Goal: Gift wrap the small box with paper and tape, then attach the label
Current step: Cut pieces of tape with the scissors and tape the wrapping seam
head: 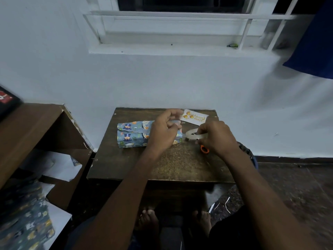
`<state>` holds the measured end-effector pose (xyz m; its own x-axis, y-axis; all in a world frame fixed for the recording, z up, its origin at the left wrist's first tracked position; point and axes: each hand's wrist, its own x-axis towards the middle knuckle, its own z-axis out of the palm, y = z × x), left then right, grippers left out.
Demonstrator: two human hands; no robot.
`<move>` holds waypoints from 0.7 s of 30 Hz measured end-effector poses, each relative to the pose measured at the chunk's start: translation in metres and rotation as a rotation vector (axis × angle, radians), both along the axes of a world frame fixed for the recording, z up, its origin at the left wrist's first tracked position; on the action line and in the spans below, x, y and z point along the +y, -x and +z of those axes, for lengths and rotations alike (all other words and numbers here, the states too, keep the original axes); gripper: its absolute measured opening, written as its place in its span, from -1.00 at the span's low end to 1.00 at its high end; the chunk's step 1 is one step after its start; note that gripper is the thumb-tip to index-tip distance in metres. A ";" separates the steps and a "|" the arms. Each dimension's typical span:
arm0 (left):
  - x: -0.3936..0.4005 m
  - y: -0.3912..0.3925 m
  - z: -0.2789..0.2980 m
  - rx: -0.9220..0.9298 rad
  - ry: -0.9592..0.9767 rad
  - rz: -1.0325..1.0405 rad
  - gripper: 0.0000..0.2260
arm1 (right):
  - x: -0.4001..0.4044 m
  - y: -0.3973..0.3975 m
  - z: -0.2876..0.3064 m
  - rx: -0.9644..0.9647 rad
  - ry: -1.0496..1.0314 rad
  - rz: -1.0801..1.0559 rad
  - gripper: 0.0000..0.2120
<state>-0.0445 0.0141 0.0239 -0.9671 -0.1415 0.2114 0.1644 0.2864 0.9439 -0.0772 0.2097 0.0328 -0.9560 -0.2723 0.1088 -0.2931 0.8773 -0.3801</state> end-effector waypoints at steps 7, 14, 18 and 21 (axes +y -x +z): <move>-0.010 -0.002 0.002 0.005 0.109 0.036 -0.63 | -0.006 0.000 -0.006 -0.165 -0.032 0.011 -0.65; -0.030 -0.015 -0.003 -0.021 0.121 0.091 -0.64 | -0.033 0.000 -0.001 0.025 0.205 -0.008 -0.70; -0.040 -0.020 -0.004 -0.030 0.091 0.156 -0.68 | -0.066 -0.003 0.001 0.090 0.230 0.051 -0.73; -0.052 -0.021 -0.004 -0.006 0.087 0.225 -0.68 | -0.088 -0.004 0.002 0.148 0.299 0.083 -0.81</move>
